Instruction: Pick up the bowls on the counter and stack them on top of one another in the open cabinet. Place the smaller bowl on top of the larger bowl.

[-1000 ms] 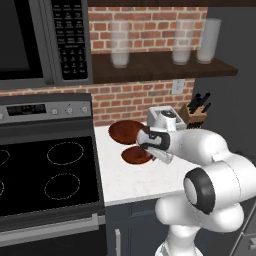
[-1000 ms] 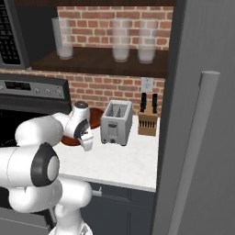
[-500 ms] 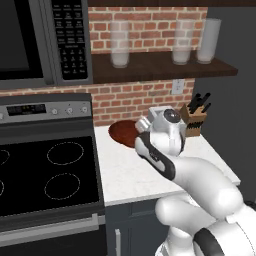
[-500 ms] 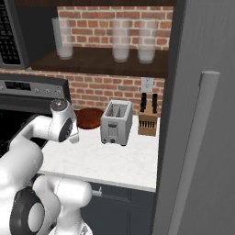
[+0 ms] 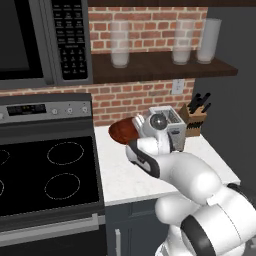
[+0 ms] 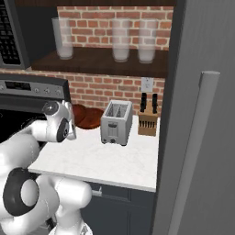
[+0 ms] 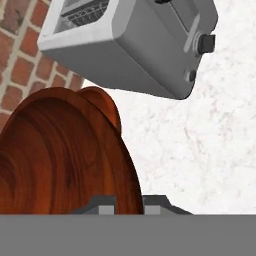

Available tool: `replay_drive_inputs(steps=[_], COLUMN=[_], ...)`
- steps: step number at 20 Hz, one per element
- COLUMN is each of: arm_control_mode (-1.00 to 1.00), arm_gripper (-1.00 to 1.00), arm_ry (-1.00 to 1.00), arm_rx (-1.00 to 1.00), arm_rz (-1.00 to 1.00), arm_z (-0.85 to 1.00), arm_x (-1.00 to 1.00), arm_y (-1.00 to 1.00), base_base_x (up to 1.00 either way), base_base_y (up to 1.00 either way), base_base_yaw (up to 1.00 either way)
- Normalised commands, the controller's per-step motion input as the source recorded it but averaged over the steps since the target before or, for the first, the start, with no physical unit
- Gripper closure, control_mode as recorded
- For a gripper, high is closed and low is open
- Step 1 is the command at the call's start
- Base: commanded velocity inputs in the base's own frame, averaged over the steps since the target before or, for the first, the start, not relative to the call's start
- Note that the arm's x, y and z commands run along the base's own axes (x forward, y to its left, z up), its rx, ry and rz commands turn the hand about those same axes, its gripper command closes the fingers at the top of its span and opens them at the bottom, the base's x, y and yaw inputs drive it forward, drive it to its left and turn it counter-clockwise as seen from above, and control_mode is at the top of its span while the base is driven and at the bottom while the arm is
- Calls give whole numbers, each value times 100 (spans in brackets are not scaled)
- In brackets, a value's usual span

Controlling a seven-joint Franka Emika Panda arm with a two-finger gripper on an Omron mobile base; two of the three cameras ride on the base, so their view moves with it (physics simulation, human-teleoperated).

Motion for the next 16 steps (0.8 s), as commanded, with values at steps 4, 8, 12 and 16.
replay_drive_inputs(steps=[4, 8, 12, 16], arm_control_mode=[-100, -100, -100, -100], arm_gripper=[100, 100, 100, 100], arm_ry=[11, 14, 13, 6], arm_rx=[0, 0, 0, -4], arm_rz=[-3, -4, -1, 0], arm_z=[7, 15, -2, -27], arm_x=[66, 64, 48, 27], arm_y=[0, 0, 0, 0], base_base_x=[0, 0, 0, 0], base_base_y=[0, 0, 0, 0], base_base_yaw=[0, 0, 0, 0])
